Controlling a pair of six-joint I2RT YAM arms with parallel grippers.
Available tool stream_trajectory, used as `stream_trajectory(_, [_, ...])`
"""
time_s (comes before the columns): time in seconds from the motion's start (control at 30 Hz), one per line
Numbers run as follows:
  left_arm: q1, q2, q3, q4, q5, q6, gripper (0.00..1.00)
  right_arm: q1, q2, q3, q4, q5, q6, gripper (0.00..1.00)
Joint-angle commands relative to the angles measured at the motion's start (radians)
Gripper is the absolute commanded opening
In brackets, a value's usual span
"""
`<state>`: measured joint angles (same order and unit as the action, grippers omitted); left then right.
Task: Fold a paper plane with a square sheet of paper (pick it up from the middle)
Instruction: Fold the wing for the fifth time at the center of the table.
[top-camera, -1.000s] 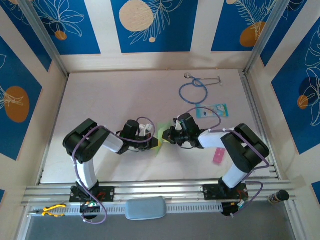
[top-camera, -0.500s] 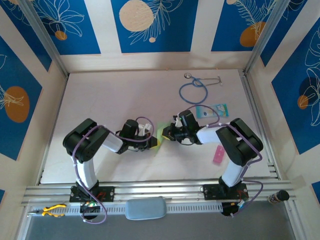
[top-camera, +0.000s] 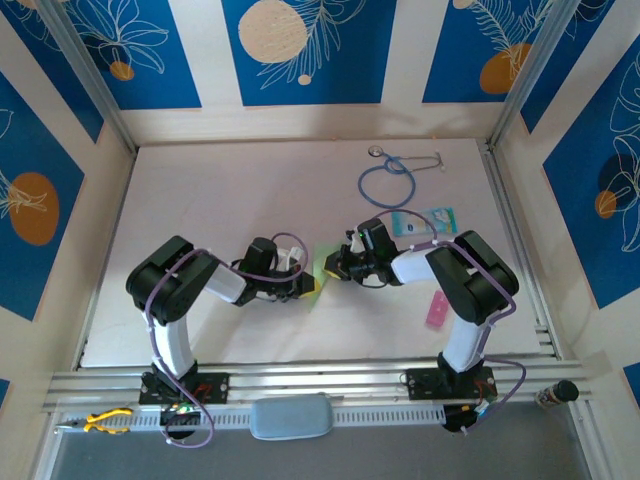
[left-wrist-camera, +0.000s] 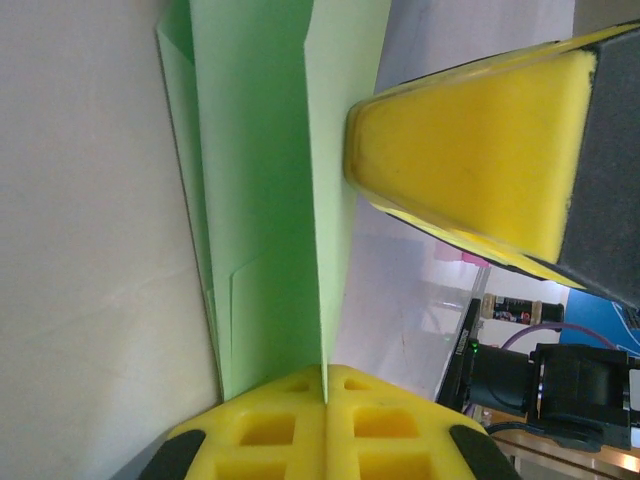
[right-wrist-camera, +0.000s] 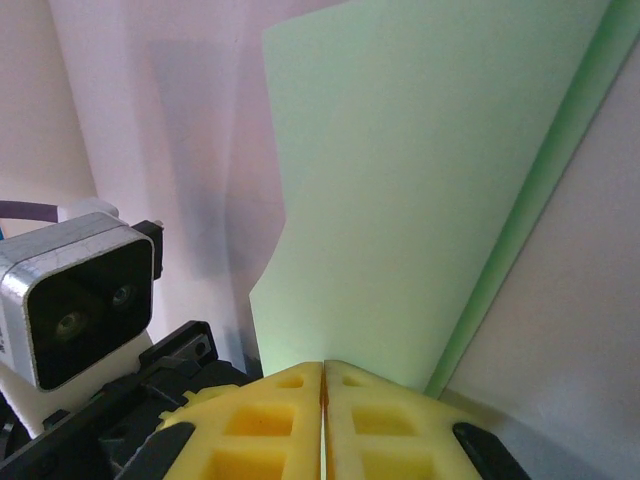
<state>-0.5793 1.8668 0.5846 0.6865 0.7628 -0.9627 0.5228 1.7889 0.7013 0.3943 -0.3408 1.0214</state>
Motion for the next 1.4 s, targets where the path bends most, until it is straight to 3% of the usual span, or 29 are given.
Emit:
stream_trajectory(0.0, [0.019,0.038,0.001,-0.090,-0.017,0.027,0.00,-0.005,0.012,0.017,0.001,-0.006,-0.021,0.09])
stream_trajectory(0.23, [0.022,0.039,0.001,-0.102,-0.020,0.027,0.00,-0.007,0.035,0.024,-0.010,-0.006,-0.022,0.09])
stream_trajectory(0.47, [0.024,0.033,-0.008,-0.119,-0.029,0.032,0.00,-0.003,0.055,0.065,-0.132,0.041,-0.029,0.08])
stream_trajectory(0.67, [0.023,-0.014,-0.008,-0.225,-0.042,0.101,0.16,0.005,0.083,0.094,-0.212,0.060,-0.019,0.08])
stream_trajectory(0.9, [0.021,-0.077,-0.006,-0.377,-0.054,0.197,0.25,0.022,0.107,0.134,-0.265,0.068,-0.022,0.08])
stream_trajectory(1.2, [0.004,-0.092,0.041,-0.509,-0.052,0.284,0.24,0.031,0.115,0.147,-0.285,0.072,-0.015,0.08])
stream_trajectory(1.37, [-0.001,-0.075,0.063,-0.549,-0.038,0.310,0.15,0.032,0.112,0.150,-0.291,0.072,-0.016,0.08])
